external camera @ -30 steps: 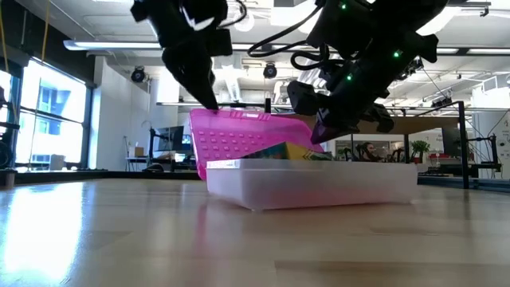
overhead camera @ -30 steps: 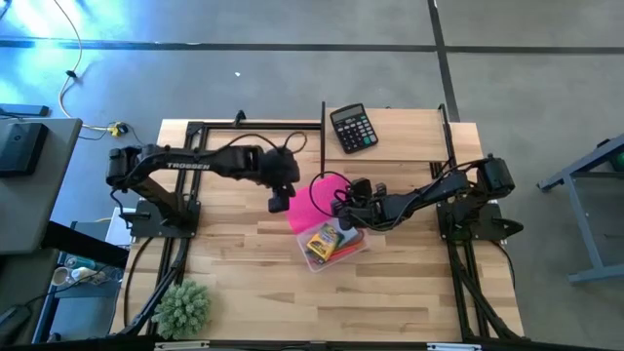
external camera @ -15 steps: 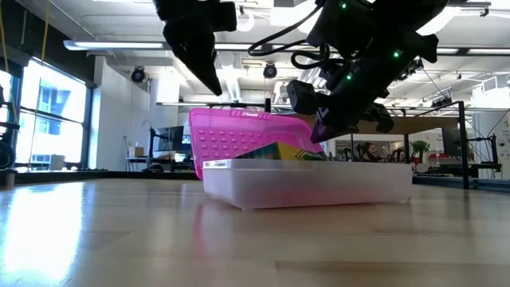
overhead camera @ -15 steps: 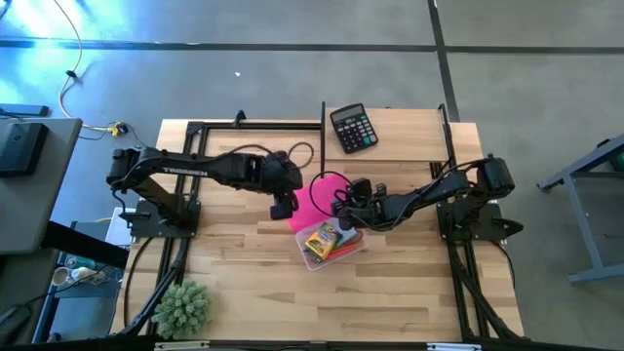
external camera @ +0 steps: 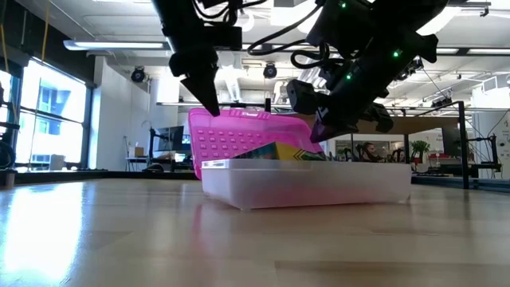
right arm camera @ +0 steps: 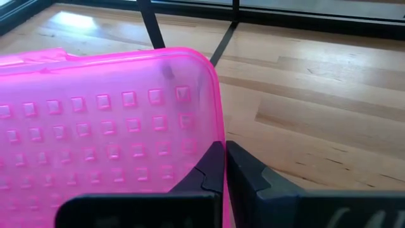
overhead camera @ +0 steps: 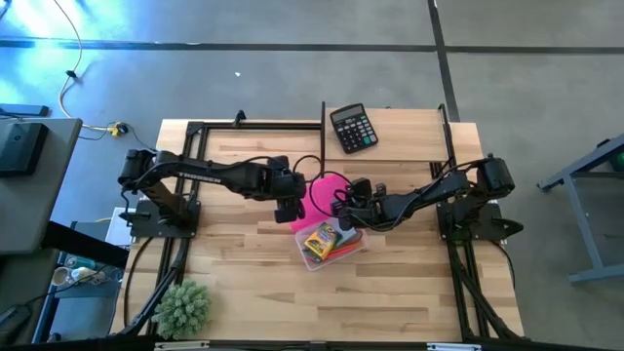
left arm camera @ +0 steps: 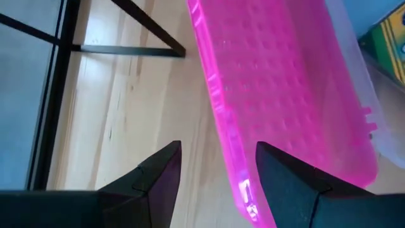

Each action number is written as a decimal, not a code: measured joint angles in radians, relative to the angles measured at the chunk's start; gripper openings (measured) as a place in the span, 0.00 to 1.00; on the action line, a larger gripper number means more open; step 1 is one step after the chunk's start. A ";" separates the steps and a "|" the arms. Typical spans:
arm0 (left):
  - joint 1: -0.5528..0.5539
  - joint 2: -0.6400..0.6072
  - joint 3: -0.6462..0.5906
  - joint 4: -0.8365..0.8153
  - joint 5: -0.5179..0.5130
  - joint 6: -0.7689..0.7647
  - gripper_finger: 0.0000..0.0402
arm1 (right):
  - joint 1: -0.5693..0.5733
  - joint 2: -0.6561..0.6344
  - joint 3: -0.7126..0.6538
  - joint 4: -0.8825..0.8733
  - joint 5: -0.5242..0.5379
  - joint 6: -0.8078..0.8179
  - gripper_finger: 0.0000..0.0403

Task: Pack school essentials
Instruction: Close the supply box

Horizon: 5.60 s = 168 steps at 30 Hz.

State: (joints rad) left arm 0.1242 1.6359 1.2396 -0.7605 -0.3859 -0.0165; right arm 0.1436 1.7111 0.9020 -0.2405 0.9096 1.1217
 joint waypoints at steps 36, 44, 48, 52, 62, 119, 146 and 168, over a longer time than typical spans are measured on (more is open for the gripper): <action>-0.016 0.003 0.000 -0.020 -0.038 0.054 0.04 | 0.000 0.000 0.000 0.014 0.002 -0.029 0.05; -0.016 0.003 0.000 -0.022 -0.066 0.080 0.04 | 0.001 -0.010 0.000 -0.010 0.007 -0.030 0.17; -0.016 0.003 0.000 -0.027 -0.078 0.082 0.04 | 0.003 -0.036 0.000 -0.017 -0.005 -0.065 0.19; -0.016 0.003 0.000 -0.026 -0.084 0.107 0.04 | 0.008 -0.068 0.000 -0.006 -0.009 -0.087 0.20; -0.016 0.003 0.000 -0.016 -0.125 0.207 0.03 | 0.056 -0.172 0.000 -0.014 0.024 -0.191 0.20; -0.140 0.003 0.000 0.070 -0.278 0.281 0.03 | -0.429 -0.272 0.000 0.010 -1.174 -0.921 0.20; -0.160 0.003 0.000 0.076 -0.333 0.236 0.04 | -0.449 -0.278 0.002 -0.117 -1.090 -0.933 0.20; -0.166 0.003 0.000 0.117 -0.336 0.229 0.04 | -0.399 -0.277 0.000 -0.023 -1.298 -0.964 0.20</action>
State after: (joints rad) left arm -0.0414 1.6390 1.2396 -0.6435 -0.7215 0.2123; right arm -0.2552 1.4338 0.9020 -0.2636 -0.3879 0.1576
